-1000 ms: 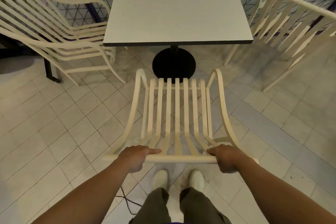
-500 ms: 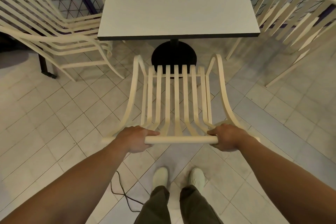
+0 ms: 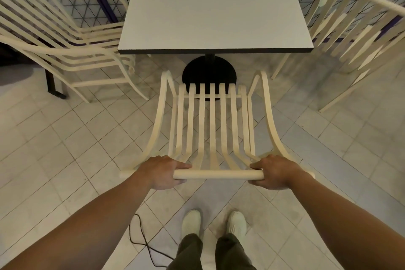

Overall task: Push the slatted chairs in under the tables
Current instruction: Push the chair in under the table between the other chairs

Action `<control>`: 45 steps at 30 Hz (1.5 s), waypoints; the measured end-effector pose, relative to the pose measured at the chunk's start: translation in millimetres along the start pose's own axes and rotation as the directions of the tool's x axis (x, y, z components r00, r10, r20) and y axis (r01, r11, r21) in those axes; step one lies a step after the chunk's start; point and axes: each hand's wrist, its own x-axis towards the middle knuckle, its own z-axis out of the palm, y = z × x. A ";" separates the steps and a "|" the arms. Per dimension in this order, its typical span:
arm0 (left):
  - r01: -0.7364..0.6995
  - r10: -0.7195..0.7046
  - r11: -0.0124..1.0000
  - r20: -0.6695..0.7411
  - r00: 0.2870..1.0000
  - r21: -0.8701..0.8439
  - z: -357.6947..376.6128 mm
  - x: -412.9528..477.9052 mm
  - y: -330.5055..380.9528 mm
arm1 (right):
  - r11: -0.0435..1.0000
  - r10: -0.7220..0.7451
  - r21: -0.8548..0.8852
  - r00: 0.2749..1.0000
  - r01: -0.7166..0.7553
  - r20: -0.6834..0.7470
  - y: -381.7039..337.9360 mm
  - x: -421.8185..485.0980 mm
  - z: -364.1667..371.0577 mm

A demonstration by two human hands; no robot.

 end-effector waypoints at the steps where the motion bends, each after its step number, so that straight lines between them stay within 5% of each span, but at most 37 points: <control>1: -0.001 0.001 1.000 0.001 1.000 -0.001 -0.4 0.0 0.4 | 1.000 0.005 0.002 1.000 -0.005 0.003 -0.2 0.4 0.4; 26: 0.009 -0.007 1.000 0.101 0.995 -0.023 31.4 -41.5 15.6 | 0.999 0.046 0.023 0.993 -0.048 0.106 -30.5 -38.5 28.3; 45: -0.094 0.095 0.995 -0.123 0.988 0.013 65.2 -68.5 13.9 | 1.000 -0.010 0.025 0.993 0.013 -0.117 -34.8 -57.9 57.8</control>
